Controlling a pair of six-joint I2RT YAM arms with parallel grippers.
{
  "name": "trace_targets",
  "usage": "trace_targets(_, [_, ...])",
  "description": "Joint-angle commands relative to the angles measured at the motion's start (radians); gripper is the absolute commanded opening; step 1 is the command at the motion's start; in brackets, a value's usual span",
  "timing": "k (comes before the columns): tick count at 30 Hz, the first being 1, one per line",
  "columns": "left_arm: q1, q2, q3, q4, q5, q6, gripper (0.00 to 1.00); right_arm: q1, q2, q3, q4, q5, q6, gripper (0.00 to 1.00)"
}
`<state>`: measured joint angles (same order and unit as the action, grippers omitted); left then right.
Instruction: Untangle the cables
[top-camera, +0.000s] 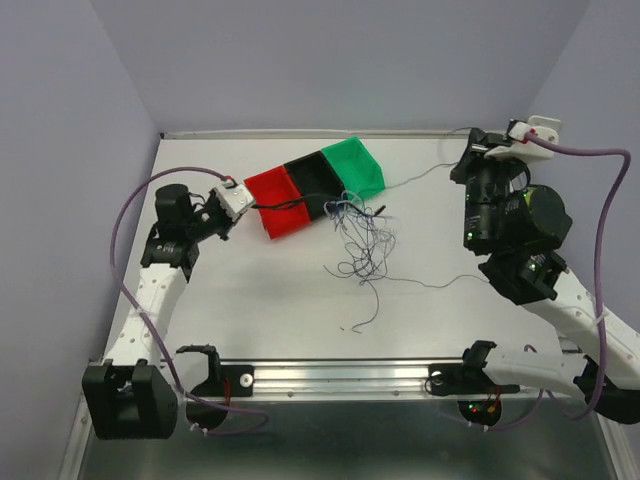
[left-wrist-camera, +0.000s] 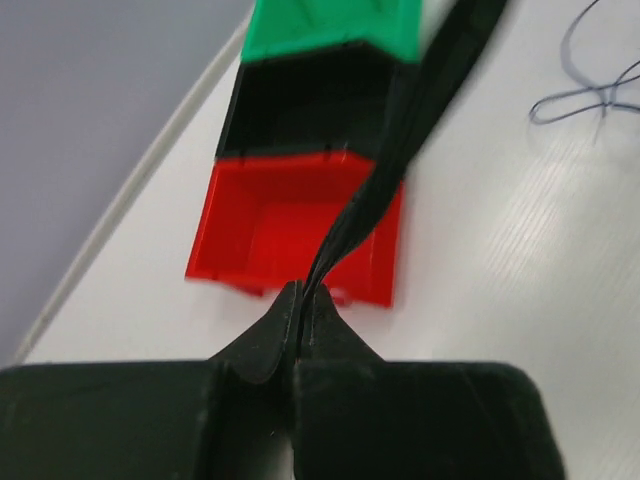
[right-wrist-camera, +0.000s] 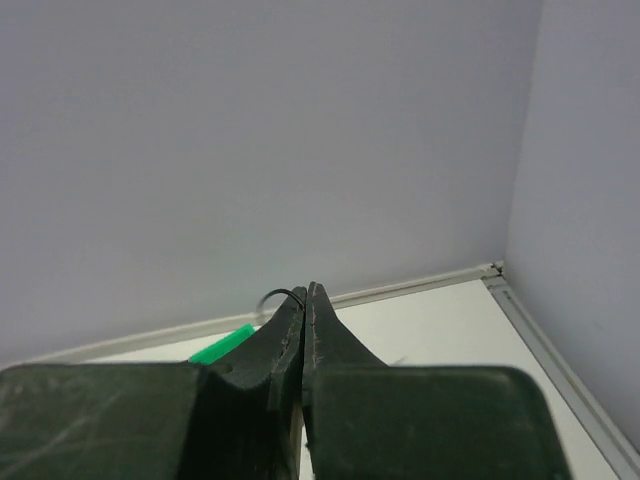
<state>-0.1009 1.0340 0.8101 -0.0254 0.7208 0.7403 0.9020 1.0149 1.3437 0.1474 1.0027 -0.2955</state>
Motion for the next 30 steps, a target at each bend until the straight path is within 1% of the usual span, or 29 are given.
trace_targets(1, [0.232,0.052,0.029,-0.221,-0.012,0.054,0.0,-0.012,-0.094,0.009,0.227,0.111,-0.071,0.01])
trace_targets(3, [0.323,0.132,0.075,-0.27,0.06,0.125,0.0,-0.012,-0.116,0.008,0.228,0.114,-0.073,0.01])
trace_targets(4, [0.401,0.161,0.127,-0.347,0.09,0.167,0.0,-0.011,-0.127,0.005,0.23,0.105,-0.07,0.01])
trace_targets(5, [0.426,0.21,0.148,-0.378,0.133,0.189,0.0,-0.011,-0.136,0.002,0.228,0.103,-0.067,0.01])
trace_targets(6, [0.466,0.231,0.168,-0.408,0.153,0.249,0.0,-0.011,-0.133,0.002,0.23,0.102,-0.067,0.01])
trace_targets(7, [0.472,0.247,0.201,-0.486,0.173,0.287,0.0,-0.011,-0.125,0.005,0.228,0.105,-0.076,0.01])
trace_targets(8, [0.48,0.262,0.208,-0.516,0.201,0.313,0.0,-0.012,-0.112,0.008,0.23,0.106,-0.08,0.01])
trace_targets(10, [0.487,0.252,0.209,-0.522,0.206,0.326,0.0,-0.012,-0.067,0.021,0.23,0.114,-0.089,0.01])
trace_targets(13, [0.524,0.204,0.187,-0.435,0.175,0.281,0.0,-0.012,-0.042,0.023,0.231,0.105,-0.096,0.01])
trace_targets(15, [0.549,0.173,0.192,-0.459,0.184,0.324,0.0,-0.012,-0.039,0.015,0.235,0.091,-0.09,0.01])
trace_targets(16, [0.552,0.163,0.205,-0.516,0.195,0.368,0.0,-0.012,-0.023,0.018,0.236,0.091,-0.096,0.01])
trace_targets(21, [0.569,0.086,0.265,-0.556,0.221,0.317,0.0,-0.029,0.094,0.038,0.233,0.112,-0.134,0.01])
trace_targets(22, [0.573,0.075,0.293,-0.588,0.23,0.326,0.0,-0.035,0.117,0.04,0.224,0.117,-0.136,0.01])
trace_targets(24, [0.579,0.051,0.317,-0.626,0.252,0.335,0.0,-0.081,0.175,0.052,0.158,0.119,-0.129,0.01])
trace_targets(25, [0.58,0.043,0.342,-0.642,0.265,0.335,0.0,-0.134,0.191,0.069,0.026,0.087,-0.052,0.01])
trace_targets(26, [0.578,0.031,0.354,-0.659,0.276,0.341,0.0,-0.176,0.22,0.086,-0.056,0.051,0.02,0.01])
trace_targets(27, [0.579,0.026,0.366,-0.674,0.279,0.338,0.0,-0.222,0.228,0.113,-0.128,0.004,0.092,0.01])
trace_targets(28, [0.578,0.026,0.392,-0.692,0.282,0.334,0.0,-0.329,0.232,0.118,-0.193,-0.113,0.224,0.01])
trace_targets(30, [0.578,0.028,0.419,-0.709,0.284,0.326,0.0,-0.46,0.238,0.123,-0.314,-0.253,0.352,0.01])
